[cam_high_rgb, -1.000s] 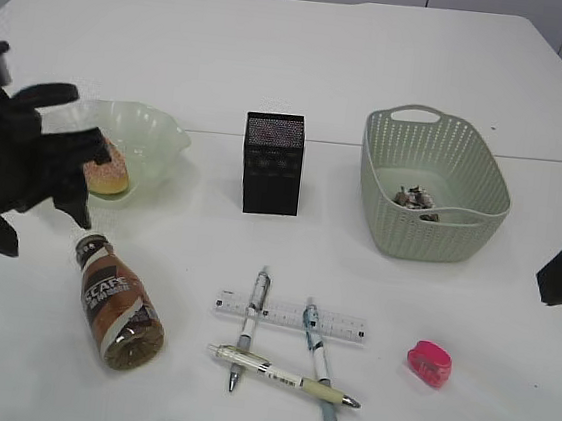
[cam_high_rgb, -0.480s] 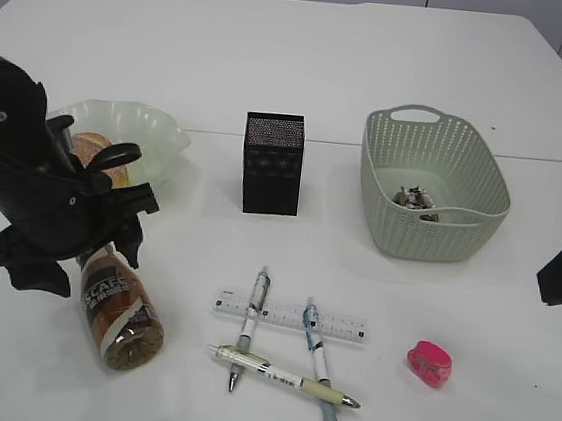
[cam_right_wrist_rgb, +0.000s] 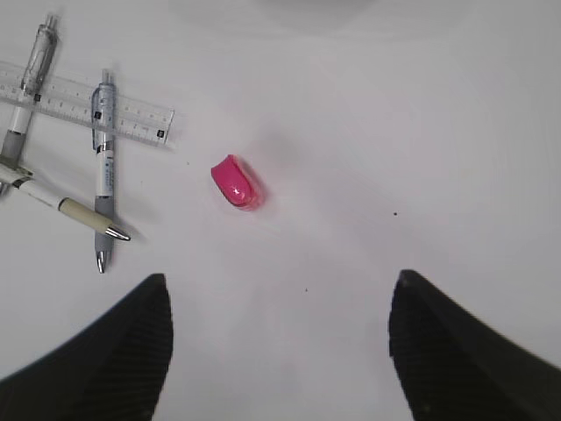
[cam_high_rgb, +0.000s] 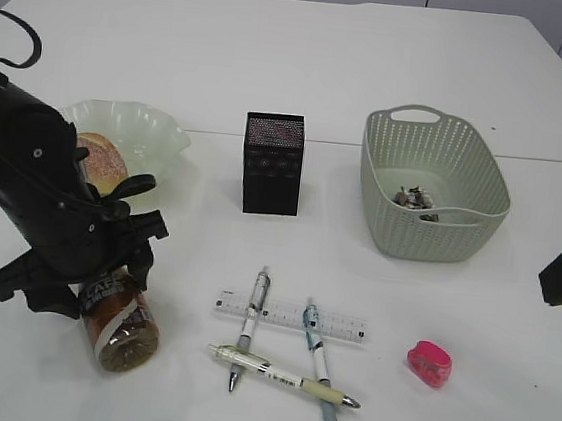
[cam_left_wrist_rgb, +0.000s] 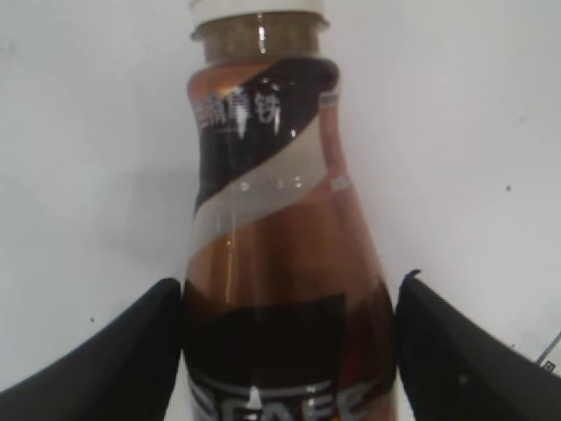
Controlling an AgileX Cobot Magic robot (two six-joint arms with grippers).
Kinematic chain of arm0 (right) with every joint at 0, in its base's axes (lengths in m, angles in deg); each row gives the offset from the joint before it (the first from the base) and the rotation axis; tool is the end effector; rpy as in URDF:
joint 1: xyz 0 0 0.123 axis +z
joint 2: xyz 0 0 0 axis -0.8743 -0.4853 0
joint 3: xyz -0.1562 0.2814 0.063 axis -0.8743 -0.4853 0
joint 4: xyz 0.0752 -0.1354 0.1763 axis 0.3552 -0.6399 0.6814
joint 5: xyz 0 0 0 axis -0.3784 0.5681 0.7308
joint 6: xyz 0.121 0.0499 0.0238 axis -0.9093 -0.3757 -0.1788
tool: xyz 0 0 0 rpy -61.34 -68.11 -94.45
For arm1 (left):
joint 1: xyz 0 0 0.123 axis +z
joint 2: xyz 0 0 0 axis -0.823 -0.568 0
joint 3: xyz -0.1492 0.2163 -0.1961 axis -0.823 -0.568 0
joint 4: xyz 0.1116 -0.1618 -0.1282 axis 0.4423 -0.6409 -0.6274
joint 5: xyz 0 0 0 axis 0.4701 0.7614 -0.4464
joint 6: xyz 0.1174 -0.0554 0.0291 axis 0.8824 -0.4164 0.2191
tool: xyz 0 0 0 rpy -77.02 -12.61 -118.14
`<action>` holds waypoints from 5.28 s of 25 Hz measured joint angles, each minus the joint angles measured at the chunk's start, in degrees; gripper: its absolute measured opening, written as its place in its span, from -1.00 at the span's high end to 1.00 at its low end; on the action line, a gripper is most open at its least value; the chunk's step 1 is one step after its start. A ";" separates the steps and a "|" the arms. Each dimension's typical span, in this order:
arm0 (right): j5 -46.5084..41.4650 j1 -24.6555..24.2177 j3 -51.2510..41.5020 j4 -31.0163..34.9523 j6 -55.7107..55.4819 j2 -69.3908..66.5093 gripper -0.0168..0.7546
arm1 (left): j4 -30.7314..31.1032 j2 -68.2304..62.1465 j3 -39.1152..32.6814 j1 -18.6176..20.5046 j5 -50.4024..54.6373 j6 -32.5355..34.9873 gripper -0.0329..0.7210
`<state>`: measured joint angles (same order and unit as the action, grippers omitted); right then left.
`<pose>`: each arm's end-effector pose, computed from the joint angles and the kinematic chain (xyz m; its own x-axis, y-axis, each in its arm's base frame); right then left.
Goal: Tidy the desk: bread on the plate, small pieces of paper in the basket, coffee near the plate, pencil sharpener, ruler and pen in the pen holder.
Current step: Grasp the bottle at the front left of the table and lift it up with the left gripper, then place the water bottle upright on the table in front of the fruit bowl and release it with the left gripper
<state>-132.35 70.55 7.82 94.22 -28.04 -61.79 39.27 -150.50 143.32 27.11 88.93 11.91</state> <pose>0.1880 0.0459 0.2950 -0.9052 -0.0855 -0.4164 -0.1490 0.9812 0.1225 0.3043 -0.1579 0.1422 -0.8301 -0.5369 -0.1506 -0.5091 0.8398 -0.1885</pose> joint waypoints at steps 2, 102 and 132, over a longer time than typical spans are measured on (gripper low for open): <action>0.00 0.00 0.00 -0.20 0.00 0.00 -0.50 | 0.00 -0.45 0.22 0.00 -0.03 -0.04 -0.52; -0.11 0.00 0.00 -3.57 0.00 0.00 -0.49 | 20.49 -0.78 -29.24 15.48 -92.99 56.18 -0.08; 1.83 0.00 0.00 -3.93 0.00 0.00 -0.49 | 17.97 -14.91 -22.10 15.48 -101.19 61.78 -0.39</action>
<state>-130.52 70.55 7.82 90.30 -28.04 -61.79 57.24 -165.41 121.23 42.60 -12.26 73.68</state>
